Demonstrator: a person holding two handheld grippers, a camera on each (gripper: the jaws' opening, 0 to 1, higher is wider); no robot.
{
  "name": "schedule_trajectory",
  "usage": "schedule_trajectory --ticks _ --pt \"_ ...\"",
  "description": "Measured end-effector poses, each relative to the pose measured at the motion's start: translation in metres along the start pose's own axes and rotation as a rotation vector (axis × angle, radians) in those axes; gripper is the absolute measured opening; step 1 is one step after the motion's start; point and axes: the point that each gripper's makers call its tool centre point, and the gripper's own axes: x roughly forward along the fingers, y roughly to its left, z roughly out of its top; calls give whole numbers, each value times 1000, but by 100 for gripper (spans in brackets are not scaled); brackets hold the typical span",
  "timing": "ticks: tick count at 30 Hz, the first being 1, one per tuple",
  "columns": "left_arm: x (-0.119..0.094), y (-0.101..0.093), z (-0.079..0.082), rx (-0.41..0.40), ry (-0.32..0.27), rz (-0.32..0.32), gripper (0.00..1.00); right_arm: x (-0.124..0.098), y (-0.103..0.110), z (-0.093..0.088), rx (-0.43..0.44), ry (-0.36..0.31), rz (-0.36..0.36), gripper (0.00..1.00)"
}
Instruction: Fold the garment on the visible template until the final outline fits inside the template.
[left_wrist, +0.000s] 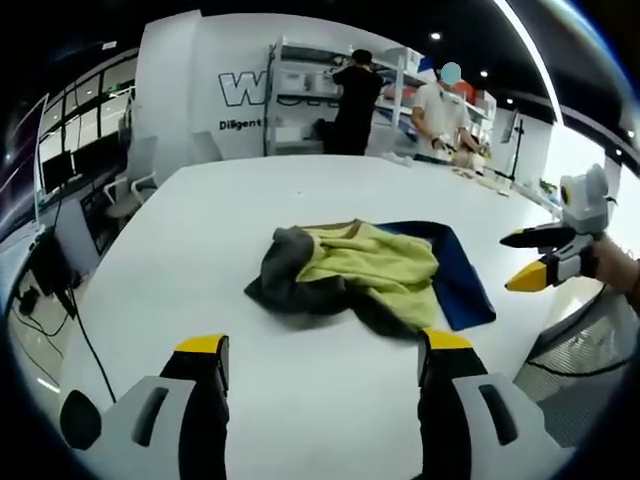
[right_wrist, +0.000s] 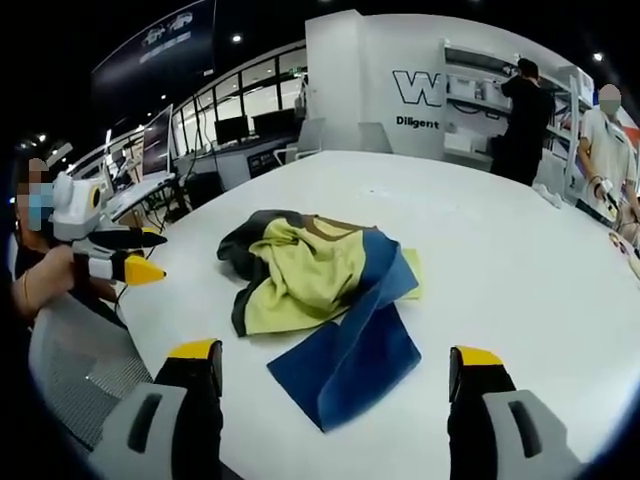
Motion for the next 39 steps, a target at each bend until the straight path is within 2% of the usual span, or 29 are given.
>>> schedule_trajectory --ticks 10,14,20,24,28,31,39 --pt "0 0 -2 -9 13 -8 73 5 -2 22 10 -30 10 91" --pt "2 -1 3 -21 6 -17 72 10 -3 26 6 -22 17 91" --pt "13 1 13 -23 5 -31 70 18 -6 39 -7 -29 16 90" --pt "21 5 8 -14 40 -27 65 27 -12 45 10 -32 11 88" --pt "25 6 6 -30 67 -36 63 33 -15 46 22 -30 13 85" --pt "30 6 10 -46 57 -44 61 41 -17 45 24 -6 29 84" --pt "51 13 6 -63 97 -43 59 58 -19 40 60 14 48 82"
